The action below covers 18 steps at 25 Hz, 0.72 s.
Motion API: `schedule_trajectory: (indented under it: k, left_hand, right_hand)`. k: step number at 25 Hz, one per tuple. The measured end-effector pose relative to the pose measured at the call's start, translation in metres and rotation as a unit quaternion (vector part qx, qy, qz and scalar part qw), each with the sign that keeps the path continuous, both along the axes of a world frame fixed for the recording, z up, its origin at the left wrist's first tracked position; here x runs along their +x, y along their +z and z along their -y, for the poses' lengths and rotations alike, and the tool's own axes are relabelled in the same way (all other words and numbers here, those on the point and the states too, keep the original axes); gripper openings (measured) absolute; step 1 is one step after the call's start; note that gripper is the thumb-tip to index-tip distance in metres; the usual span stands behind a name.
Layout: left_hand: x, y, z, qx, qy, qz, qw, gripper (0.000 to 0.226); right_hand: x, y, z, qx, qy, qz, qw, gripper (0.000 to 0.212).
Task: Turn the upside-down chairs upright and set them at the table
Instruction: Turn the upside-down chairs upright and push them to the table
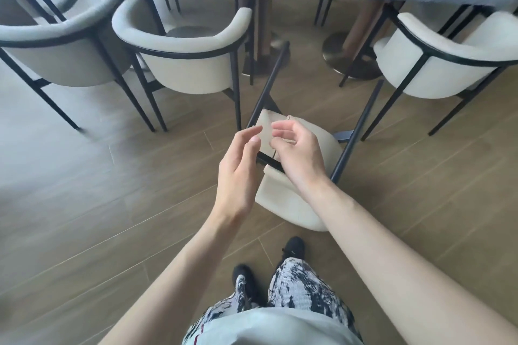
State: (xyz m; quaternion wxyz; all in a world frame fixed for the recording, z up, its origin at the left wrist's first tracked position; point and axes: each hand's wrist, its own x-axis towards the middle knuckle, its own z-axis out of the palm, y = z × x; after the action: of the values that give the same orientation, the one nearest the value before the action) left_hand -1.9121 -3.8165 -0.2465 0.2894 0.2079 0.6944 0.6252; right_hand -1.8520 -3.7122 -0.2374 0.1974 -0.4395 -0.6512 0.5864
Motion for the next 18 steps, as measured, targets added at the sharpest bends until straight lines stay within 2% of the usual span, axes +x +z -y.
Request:
schedule_trajectory:
  k: [4, 9, 15, 18]
  left_hand:
    - [0.008, -0.015, -0.024, -0.027, -0.034, 0.011, 0.999, 0.038]
    - [0.013, -0.037, -0.079, -0.073, -0.079, -0.018, 0.994, 0.041]
    - [0.008, -0.08, -0.146, -0.122, -0.083, -0.078, 0.986, 0.046]
    - [0.0, -0.108, -0.169, -0.16, -0.096, -0.112, 0.976, 0.055]
  right_hand:
    - [0.022, -0.028, -0.032, -0.035, -0.025, 0.03, 0.999, 0.025]
    - [0.052, -0.063, -0.084, -0.05, -0.049, 0.095, 0.993, 0.03]
    - [0.057, -0.106, -0.141, -0.062, 0.004, 0.14, 0.988, 0.034]
    - [0.049, -0.138, -0.158, -0.05, 0.042, 0.189, 0.98, 0.035]
